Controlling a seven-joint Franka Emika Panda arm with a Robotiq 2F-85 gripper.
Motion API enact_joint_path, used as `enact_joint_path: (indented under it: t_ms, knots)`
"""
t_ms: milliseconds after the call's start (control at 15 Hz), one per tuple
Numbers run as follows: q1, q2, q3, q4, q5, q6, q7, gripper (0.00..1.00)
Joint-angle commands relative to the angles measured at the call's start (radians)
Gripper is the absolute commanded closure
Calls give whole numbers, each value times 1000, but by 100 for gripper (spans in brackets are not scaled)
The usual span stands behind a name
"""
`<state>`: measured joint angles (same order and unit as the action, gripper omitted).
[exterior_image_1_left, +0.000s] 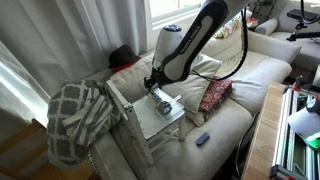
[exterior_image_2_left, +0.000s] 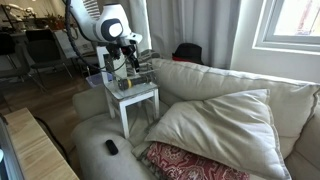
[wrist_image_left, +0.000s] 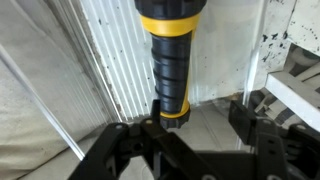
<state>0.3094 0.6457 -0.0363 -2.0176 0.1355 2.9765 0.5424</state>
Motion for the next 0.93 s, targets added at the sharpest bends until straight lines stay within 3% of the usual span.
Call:
enact_joint_path:
  t_ms: [0, 400, 467, 533, 667, 867]
  knots:
    - [69, -61, -69, -33, -2, -50, 11, 1]
    - [150, -233, -139, -75, -77, -192, 72, 0]
    - [155, -269, -139, -78, -98, -249, 94, 0]
    - [110, -312, -79, -77, -67, -324, 77, 0]
    - [117, -376, -85, -73, -122, -445, 162, 0]
    - [118, -449, -71, -32, -301, -688, 340, 0]
